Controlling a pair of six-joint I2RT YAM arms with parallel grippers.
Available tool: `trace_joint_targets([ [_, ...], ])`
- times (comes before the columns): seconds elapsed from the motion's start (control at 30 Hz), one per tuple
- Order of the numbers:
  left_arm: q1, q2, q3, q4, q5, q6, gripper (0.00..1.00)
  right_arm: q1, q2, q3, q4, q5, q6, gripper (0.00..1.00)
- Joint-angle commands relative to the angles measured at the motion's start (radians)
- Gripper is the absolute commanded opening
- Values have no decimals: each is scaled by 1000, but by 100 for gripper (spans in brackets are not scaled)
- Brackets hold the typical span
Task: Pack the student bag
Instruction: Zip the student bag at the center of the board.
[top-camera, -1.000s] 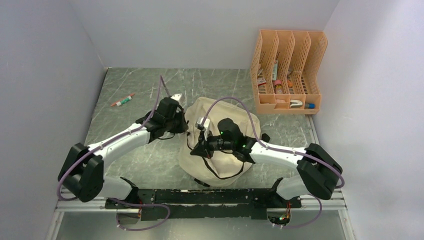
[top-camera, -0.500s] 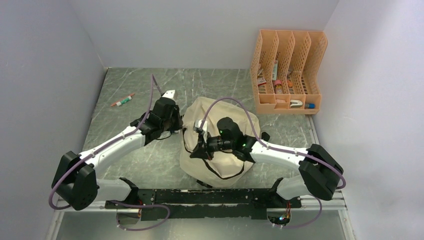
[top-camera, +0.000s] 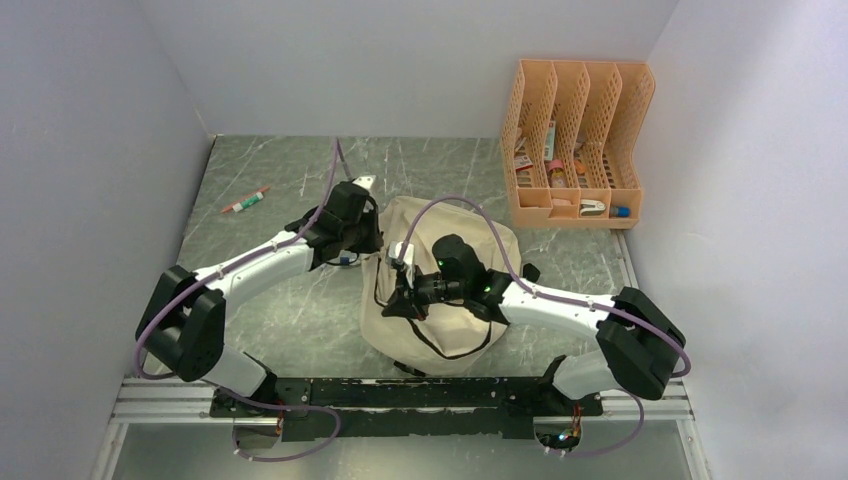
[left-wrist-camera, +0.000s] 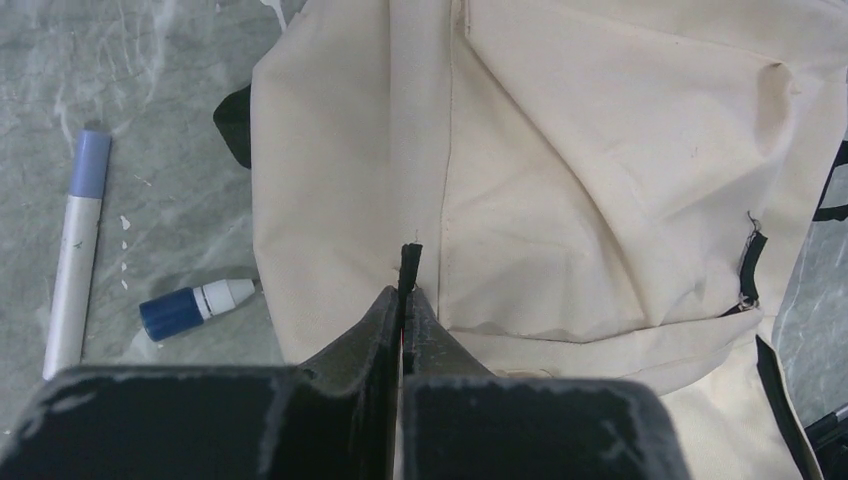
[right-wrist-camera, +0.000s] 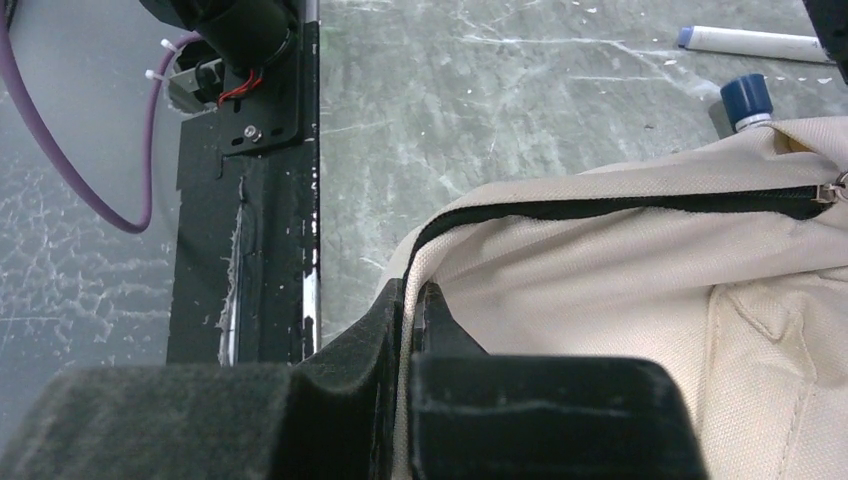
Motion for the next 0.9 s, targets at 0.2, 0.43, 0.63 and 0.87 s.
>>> trace_joint_targets([
  [0.2,65,-71,106,126,-198,22,51,80,53,37,53,2,217,5],
  [0.43,122,-201,128,-76,-346,-16,75,69,290,249,86,198,238,9],
  [0.63,152,-287,94,-118,-312,21,78,65,347,367,41,265,270,35],
  [0.87,152,-322,9,-115,-193,19,82,63,126,249,-47,620,307,47],
])
